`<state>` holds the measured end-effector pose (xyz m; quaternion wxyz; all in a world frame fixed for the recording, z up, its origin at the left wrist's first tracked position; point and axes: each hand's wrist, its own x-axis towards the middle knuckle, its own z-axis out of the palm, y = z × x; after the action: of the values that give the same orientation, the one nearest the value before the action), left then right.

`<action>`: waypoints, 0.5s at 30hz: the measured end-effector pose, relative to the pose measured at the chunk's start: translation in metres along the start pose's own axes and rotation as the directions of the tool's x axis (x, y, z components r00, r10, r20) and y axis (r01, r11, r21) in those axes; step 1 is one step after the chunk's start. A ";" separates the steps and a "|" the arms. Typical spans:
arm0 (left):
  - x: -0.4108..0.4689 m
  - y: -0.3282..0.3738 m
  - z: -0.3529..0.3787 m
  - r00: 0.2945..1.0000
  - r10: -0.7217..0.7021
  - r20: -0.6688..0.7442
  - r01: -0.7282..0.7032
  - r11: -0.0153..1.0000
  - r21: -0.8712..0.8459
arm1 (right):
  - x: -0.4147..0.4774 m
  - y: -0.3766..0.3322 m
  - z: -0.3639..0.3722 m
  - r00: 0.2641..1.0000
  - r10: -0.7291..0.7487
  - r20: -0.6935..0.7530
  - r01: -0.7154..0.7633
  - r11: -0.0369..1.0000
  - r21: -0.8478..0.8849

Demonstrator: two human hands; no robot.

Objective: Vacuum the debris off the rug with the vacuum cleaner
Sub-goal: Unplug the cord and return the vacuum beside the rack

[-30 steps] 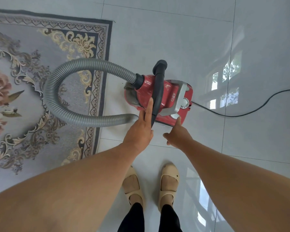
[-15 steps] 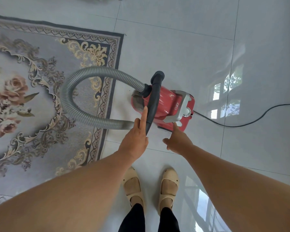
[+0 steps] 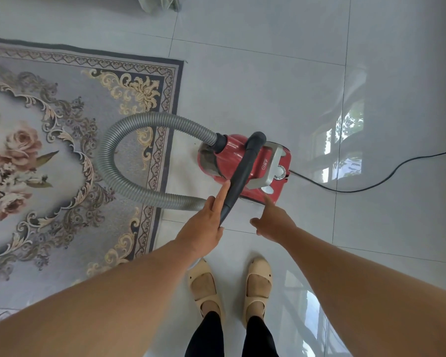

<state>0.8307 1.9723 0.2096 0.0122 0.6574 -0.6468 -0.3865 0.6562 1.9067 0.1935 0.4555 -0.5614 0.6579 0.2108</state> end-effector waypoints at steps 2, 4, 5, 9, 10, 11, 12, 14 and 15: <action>-0.005 -0.001 0.002 0.999 -0.004 0.034 0.004 1.000 0.004 | -0.002 0.003 0.000 1.000 0.008 0.000 -0.008 1.000 -0.001; -0.008 -0.003 0.004 0.997 -0.011 0.071 0.012 1.000 -0.005 | -0.004 0.006 0.001 1.000 0.021 0.005 -0.021 1.000 0.009; -0.010 -0.003 0.005 0.996 -0.012 0.091 0.013 1.000 -0.010 | -0.005 0.007 0.002 1.000 0.026 0.010 -0.027 1.000 0.017; -0.014 -0.002 0.003 0.990 -0.034 0.137 0.036 0.999 -0.016 | -0.011 0.012 0.001 1.000 0.030 0.008 -0.030 0.999 0.036; -0.014 -0.001 0.003 0.989 -0.039 0.139 0.043 0.999 -0.022 | -0.013 0.012 0.000 1.000 0.028 0.008 -0.029 0.999 0.037; -0.015 0.000 0.003 0.989 -0.043 0.141 0.048 0.998 -0.027 | -0.014 0.013 0.000 1.000 0.029 0.008 -0.029 0.999 0.039; -0.015 0.001 0.002 0.989 -0.045 0.143 0.050 0.998 -0.030 | -0.016 0.014 -0.001 0.999 0.031 0.007 -0.032 0.998 0.045; -0.016 0.001 0.003 0.988 -0.056 0.143 0.063 0.997 -0.044 | -0.016 0.015 -0.001 0.999 0.039 0.014 -0.040 0.998 0.055; -0.015 0.001 0.003 0.988 -0.062 0.139 0.070 0.996 -0.059 | -0.016 0.016 -0.001 0.999 0.045 0.013 -0.046 0.997 0.058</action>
<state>0.8298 1.9865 0.2155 -0.0239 0.6497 -0.6113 -0.4512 0.6401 1.9194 0.2031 0.4706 -0.5317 0.6736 0.2051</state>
